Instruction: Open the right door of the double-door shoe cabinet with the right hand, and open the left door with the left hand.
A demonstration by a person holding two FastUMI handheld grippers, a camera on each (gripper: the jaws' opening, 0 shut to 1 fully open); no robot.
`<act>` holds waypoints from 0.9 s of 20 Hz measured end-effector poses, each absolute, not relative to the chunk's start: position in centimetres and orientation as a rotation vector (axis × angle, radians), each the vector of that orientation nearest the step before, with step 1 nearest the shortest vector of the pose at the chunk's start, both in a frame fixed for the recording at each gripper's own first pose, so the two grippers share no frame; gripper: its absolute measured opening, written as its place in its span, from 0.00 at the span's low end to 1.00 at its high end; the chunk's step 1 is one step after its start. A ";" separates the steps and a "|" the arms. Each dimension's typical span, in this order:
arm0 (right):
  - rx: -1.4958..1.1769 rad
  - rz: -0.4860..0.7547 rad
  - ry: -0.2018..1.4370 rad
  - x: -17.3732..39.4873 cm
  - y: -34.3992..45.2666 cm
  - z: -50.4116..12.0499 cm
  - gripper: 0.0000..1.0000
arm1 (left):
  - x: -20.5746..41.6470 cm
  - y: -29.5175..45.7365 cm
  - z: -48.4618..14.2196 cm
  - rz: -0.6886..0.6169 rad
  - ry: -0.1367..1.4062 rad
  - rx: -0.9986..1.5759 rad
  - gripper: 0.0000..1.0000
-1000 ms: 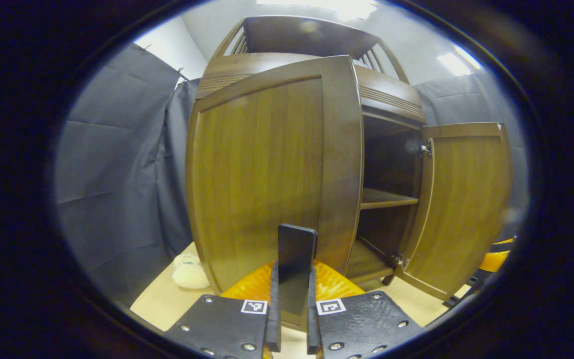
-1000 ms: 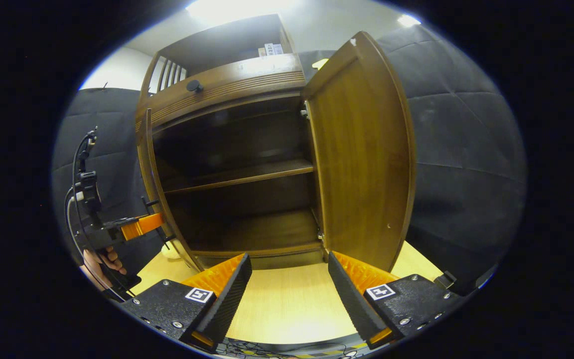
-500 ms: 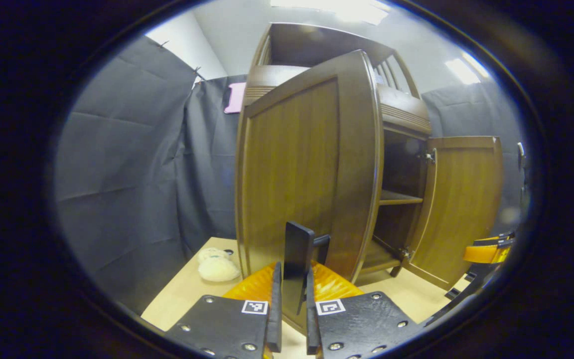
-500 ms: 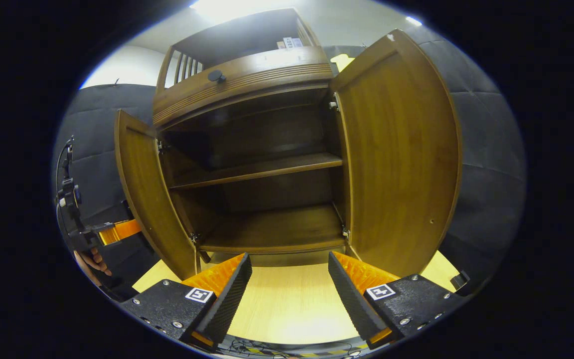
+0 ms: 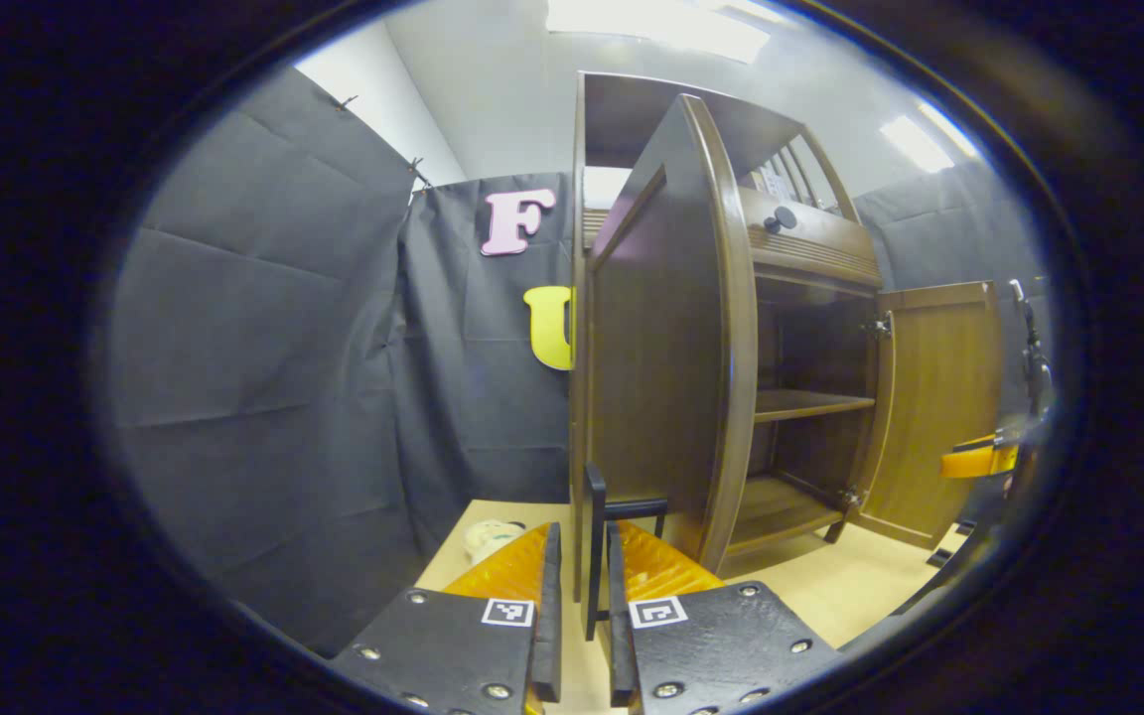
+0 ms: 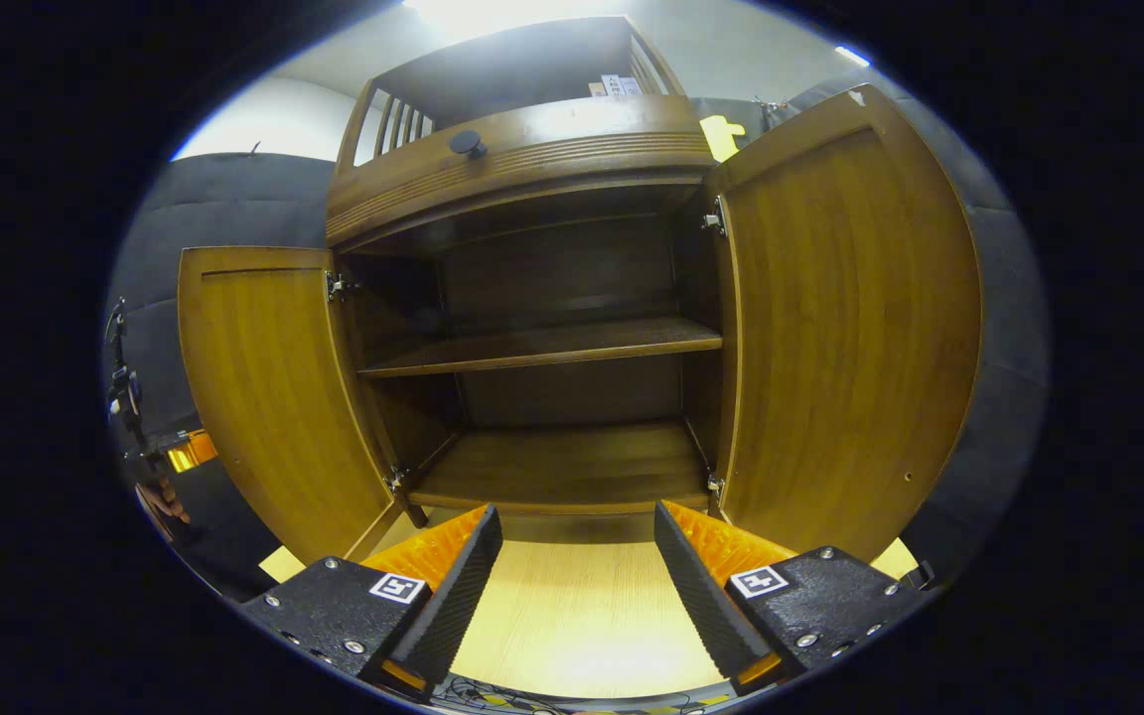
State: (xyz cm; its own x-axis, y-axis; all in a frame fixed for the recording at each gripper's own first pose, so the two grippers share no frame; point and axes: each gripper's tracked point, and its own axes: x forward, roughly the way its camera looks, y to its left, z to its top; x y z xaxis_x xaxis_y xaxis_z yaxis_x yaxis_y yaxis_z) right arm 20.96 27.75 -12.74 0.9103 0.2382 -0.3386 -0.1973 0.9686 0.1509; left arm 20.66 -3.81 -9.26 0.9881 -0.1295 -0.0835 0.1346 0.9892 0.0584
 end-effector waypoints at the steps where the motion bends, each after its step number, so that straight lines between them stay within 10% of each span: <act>1: 0.101 0.224 0.362 21.3 27.8 -12.6 0.92 | 20.7 -2.1 -9.3 -0.120 0.082 0.077 0.27; 7: 0.023 0.223 0.309 23.2 27.8 -9.4 0.95 | 19.8 -0.6 -9.4 -0.170 0.103 0.079 0.12; 13: 0.036 0.214 0.250 23.0 25.4 -6.5 0.92 | 13.1 -0.3 -8.8 0.024 0.164 0.131 0.19; 18: 0.046 0.206 0.289 21.4 21.5 -6.1 0.92 | 6.6 -1.6 -6.4 0.324 0.105 0.008 1.00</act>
